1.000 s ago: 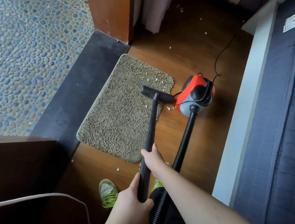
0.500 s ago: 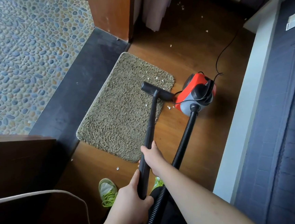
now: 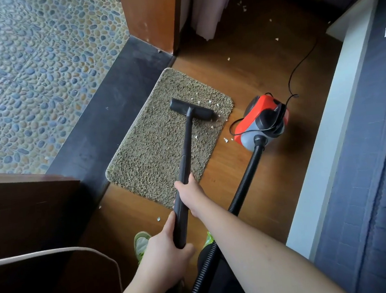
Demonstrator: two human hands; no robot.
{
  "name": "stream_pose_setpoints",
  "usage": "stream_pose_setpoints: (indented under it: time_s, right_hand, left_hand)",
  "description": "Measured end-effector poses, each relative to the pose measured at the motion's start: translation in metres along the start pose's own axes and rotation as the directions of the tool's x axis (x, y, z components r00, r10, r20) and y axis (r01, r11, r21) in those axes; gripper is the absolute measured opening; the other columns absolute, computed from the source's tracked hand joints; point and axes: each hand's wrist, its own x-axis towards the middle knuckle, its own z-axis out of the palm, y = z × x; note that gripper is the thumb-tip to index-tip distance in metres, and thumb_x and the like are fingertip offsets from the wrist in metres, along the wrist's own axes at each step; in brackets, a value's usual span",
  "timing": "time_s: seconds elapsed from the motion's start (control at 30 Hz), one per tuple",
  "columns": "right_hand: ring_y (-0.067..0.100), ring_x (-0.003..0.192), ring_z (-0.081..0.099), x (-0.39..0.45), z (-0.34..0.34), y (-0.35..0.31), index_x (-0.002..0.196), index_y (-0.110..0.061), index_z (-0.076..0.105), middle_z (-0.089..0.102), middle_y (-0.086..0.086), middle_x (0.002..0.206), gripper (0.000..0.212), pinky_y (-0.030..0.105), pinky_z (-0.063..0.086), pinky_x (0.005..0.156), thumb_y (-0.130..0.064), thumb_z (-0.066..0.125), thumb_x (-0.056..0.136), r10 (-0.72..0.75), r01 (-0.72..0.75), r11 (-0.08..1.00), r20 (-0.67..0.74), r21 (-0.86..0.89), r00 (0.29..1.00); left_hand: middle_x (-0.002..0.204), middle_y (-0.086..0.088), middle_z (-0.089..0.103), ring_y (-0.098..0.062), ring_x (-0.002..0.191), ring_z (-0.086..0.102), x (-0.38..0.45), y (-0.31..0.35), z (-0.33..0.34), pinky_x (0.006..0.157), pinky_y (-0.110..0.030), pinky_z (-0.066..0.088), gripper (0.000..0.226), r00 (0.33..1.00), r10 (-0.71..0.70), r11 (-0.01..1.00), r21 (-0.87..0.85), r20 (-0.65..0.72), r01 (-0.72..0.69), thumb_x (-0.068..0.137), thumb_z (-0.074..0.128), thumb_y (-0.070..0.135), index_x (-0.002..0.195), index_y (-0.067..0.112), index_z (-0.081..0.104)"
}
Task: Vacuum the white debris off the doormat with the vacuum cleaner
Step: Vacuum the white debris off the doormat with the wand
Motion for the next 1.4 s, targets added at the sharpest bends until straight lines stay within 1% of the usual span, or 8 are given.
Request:
stream_pose_setpoints:
  time_s: [0.13, 0.3, 0.6, 0.9, 1.0, 1.13, 1.27, 1.4]
  right_hand:
    - [0.025, 0.105, 0.060, -0.003, 0.000, 0.004, 0.158, -0.032, 0.005, 0.053, 0.005, 0.134, 0.072, 0.037, 0.052, 0.087, -0.038, 0.047, 0.099, 0.017, -0.017, 1.000, -0.022, 0.001, 1.000]
    - [0.031, 0.118, 0.057, -0.007, -0.013, 0.014, 0.157, -0.033, 0.004, 0.047, 0.005, 0.145, 0.072, 0.037, 0.049, 0.092, -0.038, 0.046, 0.099, 0.037, -0.036, 0.999, -0.061, 0.017, 0.997]
    - [0.037, 0.113, 0.063, 0.004, -0.014, 0.026, 0.154, -0.041, 0.005, 0.053, 0.006, 0.136, 0.082, 0.054, 0.053, 0.094, -0.048, 0.051, 0.087, 0.102, -0.095, 0.989, -0.059, 0.115, 0.993]
    - [0.037, 0.117, 0.060, 0.003, -0.018, 0.023, 0.156, -0.037, 0.005, 0.052, 0.007, 0.140, 0.080, 0.053, 0.050, 0.099, -0.043, 0.051, 0.091, 0.101, -0.094, 0.990, -0.063, 0.107, 0.993]
    - [0.036, 0.124, 0.055, 0.000, -0.023, 0.019, 0.157, -0.032, 0.007, 0.042, 0.004, 0.148, 0.076, 0.048, 0.046, 0.104, -0.039, 0.050, 0.096, 0.081, -0.072, 0.992, -0.083, 0.104, 0.993]
    - [0.034, 0.116, 0.060, 0.004, -0.026, 0.015, 0.158, -0.030, 0.009, 0.047, 0.005, 0.141, 0.077, 0.046, 0.050, 0.100, -0.037, 0.053, 0.095, 0.052, -0.039, 0.991, -0.099, 0.127, 0.994]
    - [0.034, 0.120, 0.057, 0.004, -0.031, 0.006, 0.158, -0.029, 0.009, 0.046, 0.006, 0.144, 0.078, 0.046, 0.049, 0.101, -0.037, 0.055, 0.095, 0.041, -0.027, 0.990, -0.101, 0.135, 0.994]
    - [0.033, 0.117, 0.059, 0.001, -0.027, 0.003, 0.158, -0.028, 0.011, 0.048, 0.007, 0.141, 0.078, 0.044, 0.051, 0.098, -0.037, 0.056, 0.094, 0.044, -0.028, 0.989, -0.111, 0.142, 0.993]
  left_hand:
    - [0.087, 0.014, 0.054, 0.002, 0.072, 0.054, -0.004, -0.002, 0.004, 0.058, -0.003, 0.040, 0.085, 1.000, 0.022, 0.999, -0.035, 0.003, -0.022, 0.082, 0.061, 0.030, 0.156, 0.036, 0.018]
    - [0.097, 0.005, 0.060, -0.003, 0.077, 0.058, -0.004, -0.006, 0.014, 0.060, -0.005, 0.041, 0.087, 0.998, 0.036, 0.998, -0.051, 0.043, -0.033, 0.081, 0.062, 0.033, 0.156, 0.036, 0.017]
    - [0.095, 0.005, 0.064, -0.003, 0.070, 0.060, 0.004, -0.003, 0.023, 0.056, -0.008, 0.041, 0.087, 0.994, 0.049, 0.998, -0.032, 0.097, -0.046, 0.079, 0.061, 0.035, 0.156, 0.035, 0.020]
    - [0.103, 0.005, 0.063, -0.003, 0.068, 0.060, 0.004, 0.003, 0.022, 0.058, -0.007, 0.044, 0.087, 0.994, 0.025, 0.999, -0.031, 0.107, -0.022, 0.079, 0.062, 0.033, 0.155, 0.035, 0.020]
    - [0.102, 0.007, 0.060, -0.009, 0.075, 0.059, 0.005, 0.006, 0.020, 0.065, -0.011, 0.042, 0.085, 0.995, 0.027, 0.999, -0.020, 0.092, -0.025, 0.079, 0.062, 0.034, 0.154, 0.035, 0.023]
    - [0.108, 0.006, 0.059, -0.007, 0.085, 0.050, 0.007, 0.014, 0.015, 0.069, -0.011, 0.033, 0.081, 0.997, 0.033, 0.999, 0.037, 0.076, -0.036, 0.083, 0.061, 0.034, 0.155, 0.032, 0.024]
    - [0.100, 0.008, 0.058, -0.013, 0.088, 0.056, 0.011, 0.021, 0.011, 0.063, -0.016, 0.037, 0.073, 0.996, 0.036, 0.999, 0.024, 0.081, -0.038, 0.084, 0.061, 0.031, 0.150, 0.032, 0.030]
    - [0.098, 0.009, 0.058, -0.012, 0.083, 0.057, 0.011, 0.021, 0.009, 0.056, -0.010, 0.038, 0.075, 0.996, 0.035, 0.999, 0.024, 0.083, -0.037, 0.084, 0.061, 0.032, 0.151, 0.034, 0.028]
